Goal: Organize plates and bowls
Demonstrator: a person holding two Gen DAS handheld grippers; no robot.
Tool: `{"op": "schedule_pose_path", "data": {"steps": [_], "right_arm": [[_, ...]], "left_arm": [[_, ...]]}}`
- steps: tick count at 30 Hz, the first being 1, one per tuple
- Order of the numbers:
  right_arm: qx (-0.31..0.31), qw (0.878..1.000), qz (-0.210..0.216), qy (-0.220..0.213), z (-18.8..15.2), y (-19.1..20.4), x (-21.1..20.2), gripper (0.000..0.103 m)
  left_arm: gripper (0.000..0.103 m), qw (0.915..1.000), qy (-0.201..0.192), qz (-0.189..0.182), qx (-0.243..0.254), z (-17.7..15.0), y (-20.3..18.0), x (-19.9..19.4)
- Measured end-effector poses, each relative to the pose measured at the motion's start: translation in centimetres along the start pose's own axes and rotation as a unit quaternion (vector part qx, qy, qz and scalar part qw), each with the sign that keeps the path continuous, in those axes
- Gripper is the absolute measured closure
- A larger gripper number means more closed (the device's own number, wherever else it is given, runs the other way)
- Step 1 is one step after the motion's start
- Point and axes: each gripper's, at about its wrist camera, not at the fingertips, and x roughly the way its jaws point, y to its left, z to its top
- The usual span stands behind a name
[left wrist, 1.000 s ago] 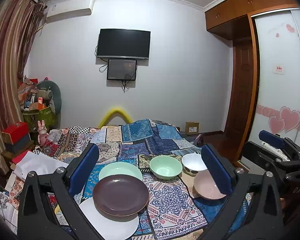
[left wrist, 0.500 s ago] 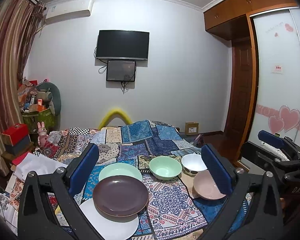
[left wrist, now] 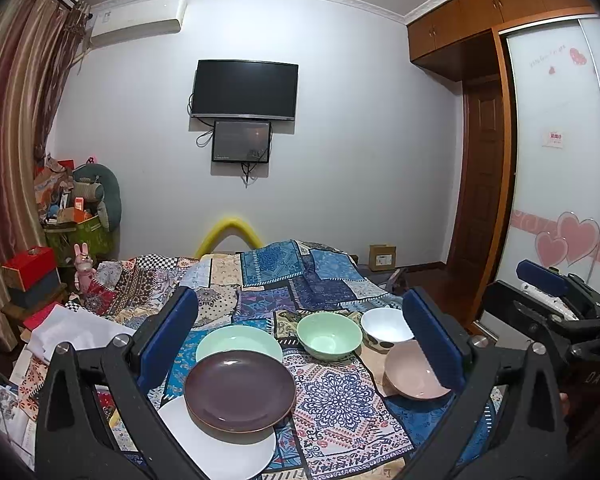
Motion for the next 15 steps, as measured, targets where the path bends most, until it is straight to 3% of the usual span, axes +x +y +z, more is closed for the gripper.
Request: {"op": "schedule_pose_path", "data": {"steps": [15], "right_arm": [[0.001, 1.000, 0.002, 0.002, -0.14, 0.10, 0.00, 0.000]], "left_arm": [[0.000, 1.0000, 0.002, 0.000, 0.003, -0.22, -0.01, 0.09]]}}
